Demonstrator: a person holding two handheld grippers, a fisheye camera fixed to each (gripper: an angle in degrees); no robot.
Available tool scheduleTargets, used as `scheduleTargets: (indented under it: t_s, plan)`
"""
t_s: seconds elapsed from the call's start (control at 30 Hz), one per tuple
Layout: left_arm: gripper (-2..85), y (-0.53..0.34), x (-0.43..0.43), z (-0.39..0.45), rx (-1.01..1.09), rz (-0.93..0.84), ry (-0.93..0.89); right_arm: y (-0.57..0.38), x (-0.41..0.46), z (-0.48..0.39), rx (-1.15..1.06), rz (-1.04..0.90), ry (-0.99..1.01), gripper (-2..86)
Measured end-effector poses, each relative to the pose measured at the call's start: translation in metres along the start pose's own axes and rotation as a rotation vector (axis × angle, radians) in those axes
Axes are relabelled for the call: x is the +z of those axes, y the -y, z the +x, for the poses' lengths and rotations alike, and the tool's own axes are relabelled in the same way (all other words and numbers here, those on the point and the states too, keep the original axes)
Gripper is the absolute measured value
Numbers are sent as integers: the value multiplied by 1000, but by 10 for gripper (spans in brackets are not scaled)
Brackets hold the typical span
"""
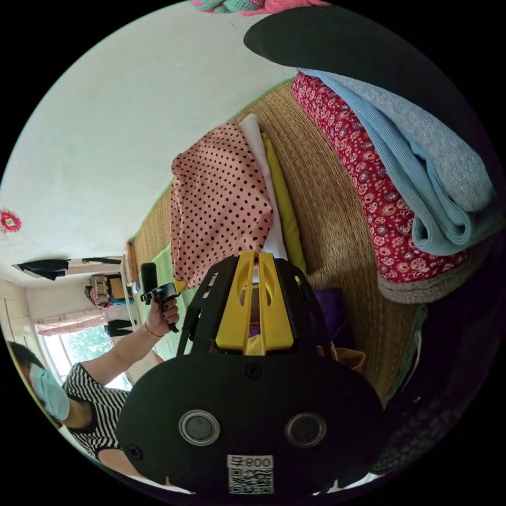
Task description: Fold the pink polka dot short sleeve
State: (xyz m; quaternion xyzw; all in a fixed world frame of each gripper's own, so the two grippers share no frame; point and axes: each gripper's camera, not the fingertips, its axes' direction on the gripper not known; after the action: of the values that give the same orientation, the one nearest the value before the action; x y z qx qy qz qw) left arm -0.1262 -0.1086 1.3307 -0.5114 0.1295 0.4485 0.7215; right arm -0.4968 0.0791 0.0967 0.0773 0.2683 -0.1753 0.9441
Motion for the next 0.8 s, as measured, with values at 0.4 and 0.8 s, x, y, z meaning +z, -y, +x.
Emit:
scheduleTargets:
  t_s: [0.4,0.8]
  plan:
    - [10,14,-33,-126,21,-56,44,-8,30,-35,34,-89,-127,3]
    - [1,40,-60,-153,232,-72,311,-42,63,-109,-41,-22,-495,0]
